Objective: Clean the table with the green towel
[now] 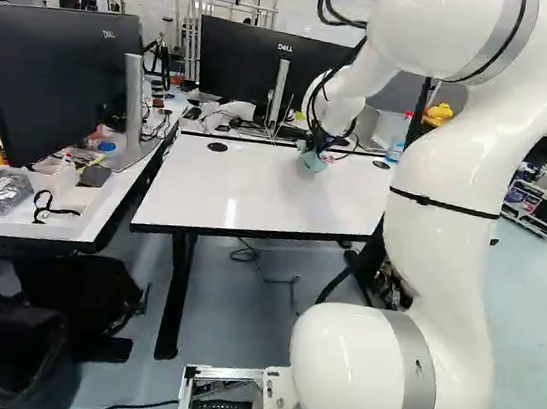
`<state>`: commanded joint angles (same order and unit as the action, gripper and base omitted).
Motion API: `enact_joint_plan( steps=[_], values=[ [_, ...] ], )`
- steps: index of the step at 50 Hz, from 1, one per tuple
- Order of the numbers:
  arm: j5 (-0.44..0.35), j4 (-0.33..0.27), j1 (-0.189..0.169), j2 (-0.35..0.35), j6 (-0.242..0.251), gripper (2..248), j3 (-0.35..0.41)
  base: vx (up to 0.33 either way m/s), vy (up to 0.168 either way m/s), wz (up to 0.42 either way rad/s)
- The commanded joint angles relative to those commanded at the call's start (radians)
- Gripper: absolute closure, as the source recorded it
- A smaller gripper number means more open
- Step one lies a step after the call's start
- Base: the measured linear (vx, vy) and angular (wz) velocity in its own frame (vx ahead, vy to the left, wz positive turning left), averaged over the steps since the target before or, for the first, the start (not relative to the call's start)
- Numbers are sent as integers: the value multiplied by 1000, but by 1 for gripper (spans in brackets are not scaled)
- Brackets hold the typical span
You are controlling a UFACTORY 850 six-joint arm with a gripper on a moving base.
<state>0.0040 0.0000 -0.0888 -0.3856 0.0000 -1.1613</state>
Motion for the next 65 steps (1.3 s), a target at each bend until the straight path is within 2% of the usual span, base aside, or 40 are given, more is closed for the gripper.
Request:
enact_joint_plan(
  steps=[18, 50, 65],
  values=[
    [0, 0, 47, -54, 0, 211, -42, 0, 0, 0],
    [0, 0, 47, -131, 0, 211, -59, 0, 0, 0],
    [1, 0, 47, -131, 0, 211, -59, 0, 0, 0]
  ],
)
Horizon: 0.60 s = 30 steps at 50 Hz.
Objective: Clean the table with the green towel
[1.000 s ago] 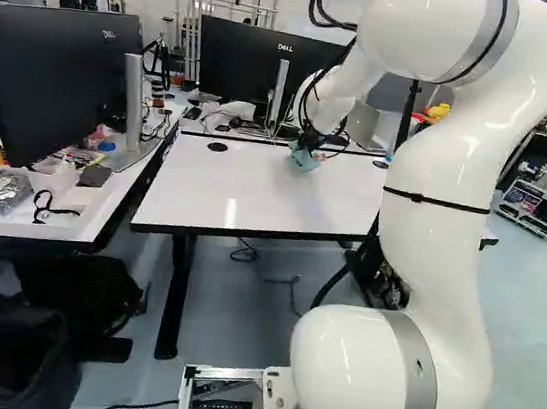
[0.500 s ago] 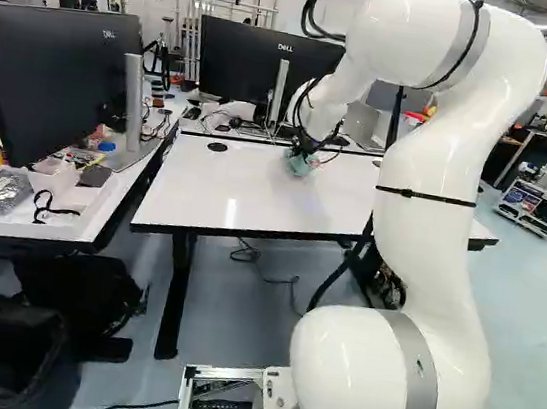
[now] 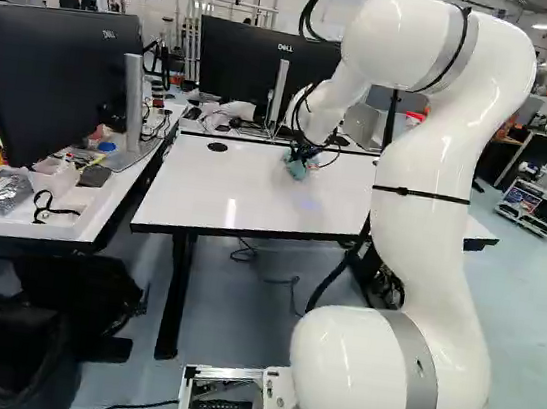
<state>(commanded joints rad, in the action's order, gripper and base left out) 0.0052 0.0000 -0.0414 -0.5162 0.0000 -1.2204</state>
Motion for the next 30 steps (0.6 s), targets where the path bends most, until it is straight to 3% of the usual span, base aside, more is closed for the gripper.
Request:
enact_joint_plan(
  steps=[30],
  values=[
    [46, 0, 2, 12, 0, 211, 16, 0, 0, 0]
  ],
)
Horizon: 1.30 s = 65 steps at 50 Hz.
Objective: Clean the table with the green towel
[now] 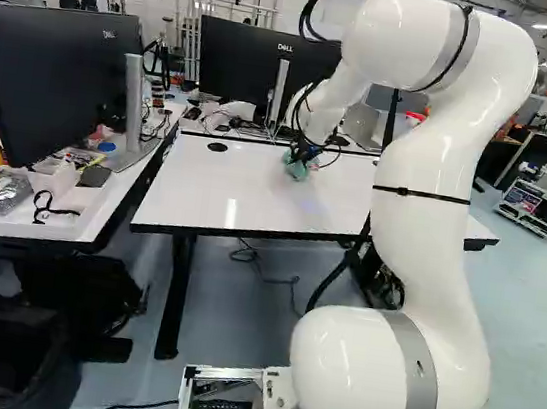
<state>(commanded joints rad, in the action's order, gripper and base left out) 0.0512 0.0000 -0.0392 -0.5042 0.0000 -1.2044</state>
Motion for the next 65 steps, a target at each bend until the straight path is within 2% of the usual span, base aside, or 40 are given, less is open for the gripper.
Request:
enact_joint_plan(
  steps=[16, 29, 57, 65],
  values=[
    [0, 0, 1, 62, 0, 211, 82, 0, 0, 0],
    [0, 0, -22, 100, 0, 211, 132, 0, 0, 0],
    [0, 0, -102, 74, 0, 211, 97, 0, 0, 0],
    [0, 0, -111, 48, 0, 211, 64, 0, 0, 0]
  ],
)
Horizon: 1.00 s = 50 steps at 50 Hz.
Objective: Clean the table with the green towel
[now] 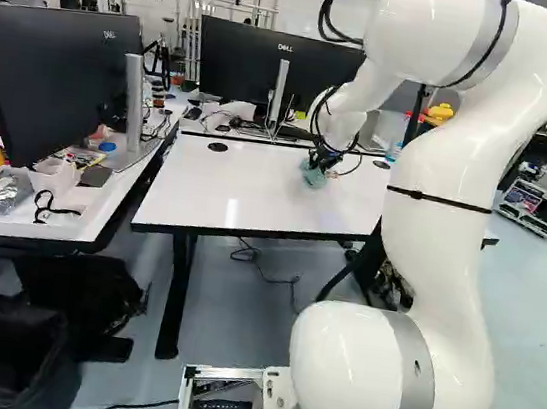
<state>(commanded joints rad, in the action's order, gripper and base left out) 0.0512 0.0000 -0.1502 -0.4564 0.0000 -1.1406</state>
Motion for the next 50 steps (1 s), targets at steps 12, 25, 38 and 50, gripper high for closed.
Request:
enact_joint_plan(
  steps=[12, 25, 38, 50],
  values=[
    [0, 0, -2, -49, 0, 211, -65, 0, 0, 0],
    [0, 0, 3, -103, 0, 211, -138, 0, 0, 0],
    [0, 0, 19, -152, 0, 211, -205, 0, 0, 0],
    [0, 0, 46, -168, 0, 211, -228, 0, 0, 0]
  ],
)
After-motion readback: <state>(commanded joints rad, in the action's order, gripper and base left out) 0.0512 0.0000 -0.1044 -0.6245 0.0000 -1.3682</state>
